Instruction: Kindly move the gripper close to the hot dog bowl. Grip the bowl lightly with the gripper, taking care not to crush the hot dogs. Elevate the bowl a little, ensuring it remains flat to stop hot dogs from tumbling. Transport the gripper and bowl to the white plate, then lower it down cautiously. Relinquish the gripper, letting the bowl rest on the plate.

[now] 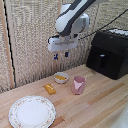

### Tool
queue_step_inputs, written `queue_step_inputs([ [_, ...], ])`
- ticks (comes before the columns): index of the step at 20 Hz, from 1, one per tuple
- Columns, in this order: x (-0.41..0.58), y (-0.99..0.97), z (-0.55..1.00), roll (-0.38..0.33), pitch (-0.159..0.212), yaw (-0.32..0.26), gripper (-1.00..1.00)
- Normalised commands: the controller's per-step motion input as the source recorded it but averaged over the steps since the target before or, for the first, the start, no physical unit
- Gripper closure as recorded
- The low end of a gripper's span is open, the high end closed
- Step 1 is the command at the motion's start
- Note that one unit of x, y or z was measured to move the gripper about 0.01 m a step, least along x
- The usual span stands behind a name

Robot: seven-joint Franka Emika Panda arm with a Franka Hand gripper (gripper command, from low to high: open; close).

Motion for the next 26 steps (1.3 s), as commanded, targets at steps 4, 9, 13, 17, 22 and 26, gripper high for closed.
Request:
queue_step_inputs([
  [4, 0.331, -0.61, -0.15, 0.064, 0.181, 0.021, -1.0],
  [9, 0.431, -0.5, -0.19, 0.048, 0.13, 0.072, -1.0],
  [13, 0.427, -0.36, -0.21, 0.006, 0.047, 0.103, -1.0],
  [17, 0.396, -0.26, -0.23, 0.0, 0.03, 0.08, -1.0],
  [22, 0.231, -0.15, -0.25, -0.007, 0.068, 0.009, -1.0],
  [26, 0.156, -0.05, -0.27, -0.046, 0.09, 0.0, -1.0],
])
